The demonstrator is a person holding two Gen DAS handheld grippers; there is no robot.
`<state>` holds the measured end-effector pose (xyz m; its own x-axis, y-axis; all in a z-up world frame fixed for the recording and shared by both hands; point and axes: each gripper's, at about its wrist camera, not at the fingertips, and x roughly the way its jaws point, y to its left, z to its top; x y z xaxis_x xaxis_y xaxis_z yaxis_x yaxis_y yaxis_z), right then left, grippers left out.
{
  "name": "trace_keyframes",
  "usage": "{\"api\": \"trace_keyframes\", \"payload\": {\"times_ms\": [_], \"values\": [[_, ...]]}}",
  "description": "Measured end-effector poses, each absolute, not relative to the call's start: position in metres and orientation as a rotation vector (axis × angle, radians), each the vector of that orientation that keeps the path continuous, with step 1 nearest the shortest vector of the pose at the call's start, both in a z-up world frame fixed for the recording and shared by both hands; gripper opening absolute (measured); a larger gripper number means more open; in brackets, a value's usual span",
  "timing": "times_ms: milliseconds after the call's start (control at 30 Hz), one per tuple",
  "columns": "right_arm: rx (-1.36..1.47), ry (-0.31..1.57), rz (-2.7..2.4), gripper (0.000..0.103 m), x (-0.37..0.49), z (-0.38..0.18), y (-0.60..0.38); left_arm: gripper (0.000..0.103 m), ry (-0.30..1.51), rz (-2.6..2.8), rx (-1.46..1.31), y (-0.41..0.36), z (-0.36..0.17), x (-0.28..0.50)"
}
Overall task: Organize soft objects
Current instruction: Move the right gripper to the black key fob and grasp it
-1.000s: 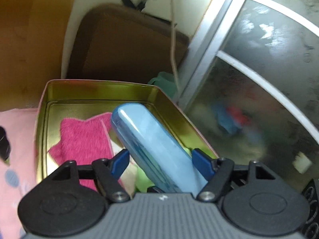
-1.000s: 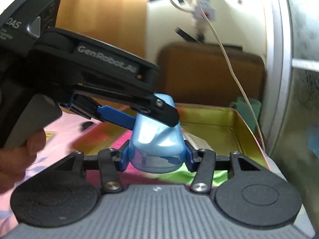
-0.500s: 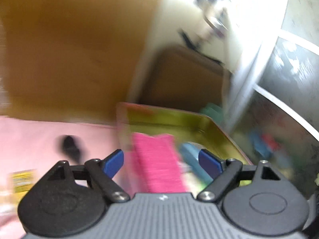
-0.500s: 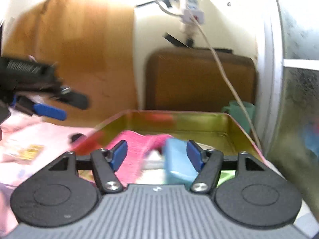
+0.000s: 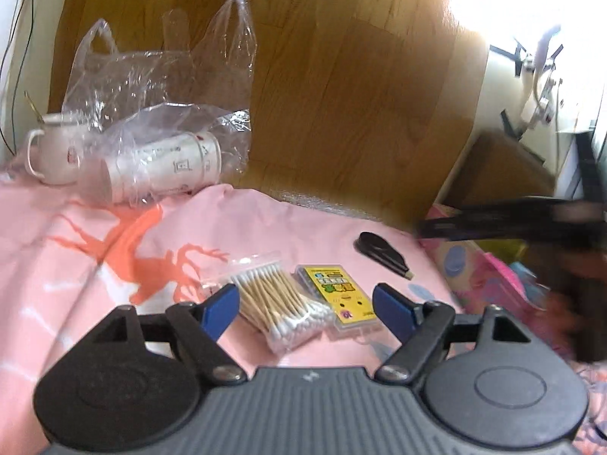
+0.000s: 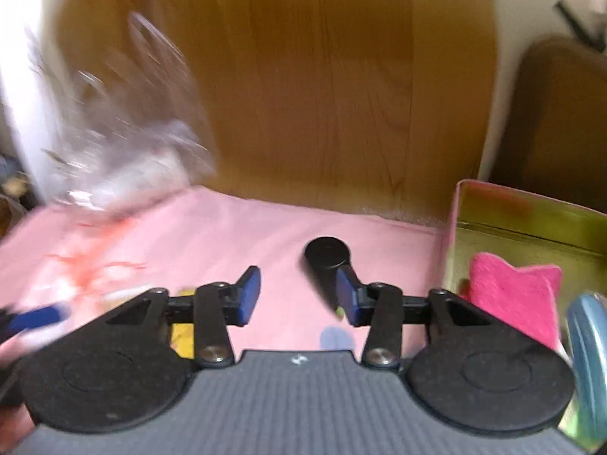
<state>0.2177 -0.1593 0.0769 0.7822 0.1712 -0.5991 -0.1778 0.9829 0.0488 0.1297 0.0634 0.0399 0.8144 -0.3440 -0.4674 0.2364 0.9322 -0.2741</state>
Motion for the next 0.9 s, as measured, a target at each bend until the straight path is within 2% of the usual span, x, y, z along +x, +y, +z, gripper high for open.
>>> {"api": "trace_keyframes", "payload": {"times_ms": [133, 267, 300, 333, 400, 433, 567, 667, 833, 900], "values": [[-0.066, 0.746, 0.066, 0.07, 0.27, 0.051, -0.139, 0.076, 0.513, -0.375, -0.29, 0.082, 0.034, 0.128], [-0.087, 0.811, -0.018, 0.07, 0.294, 0.027, -0.136, 0.075, 0.542, -0.424, -0.339, 0.089, 0.03, 0.133], [-0.08, 0.824, -0.019, 0.067, 0.296, 0.022, -0.138, 0.075, 0.544, -0.428, -0.346, 0.09, 0.03, 0.128], [-0.053, 0.81, -0.005, 0.058, 0.295, 0.02, -0.14, 0.075, 0.544, -0.434, -0.347, 0.09, 0.03, 0.128], [0.004, 0.814, 0.02, 0.047, 0.289, 0.022, -0.143, 0.075, 0.535, -0.429, -0.339, 0.089, 0.03, 0.127], [0.004, 0.807, 0.028, 0.045, 0.283, 0.023, -0.141, 0.075, 0.53, -0.423, -0.333, 0.089, 0.031, 0.126], [-0.05, 0.762, 0.08, 0.043, 0.245, 0.029, -0.13, 0.076, 0.511, -0.402, -0.339, 0.091, 0.033, 0.124], [-0.055, 0.747, 0.162, 0.043, 0.194, 0.031, -0.131, 0.085, 0.508, -0.39, -0.355, 0.095, 0.034, 0.122], [-0.111, 0.711, 0.283, 0.043, 0.087, 0.025, -0.14, 0.085, 0.516, -0.458, -0.323, 0.084, 0.038, 0.113], [-0.135, 0.671, 0.329, 0.043, 0.046, 0.018, -0.14, 0.083, 0.531, -0.497, -0.295, 0.072, 0.04, 0.098]]}}
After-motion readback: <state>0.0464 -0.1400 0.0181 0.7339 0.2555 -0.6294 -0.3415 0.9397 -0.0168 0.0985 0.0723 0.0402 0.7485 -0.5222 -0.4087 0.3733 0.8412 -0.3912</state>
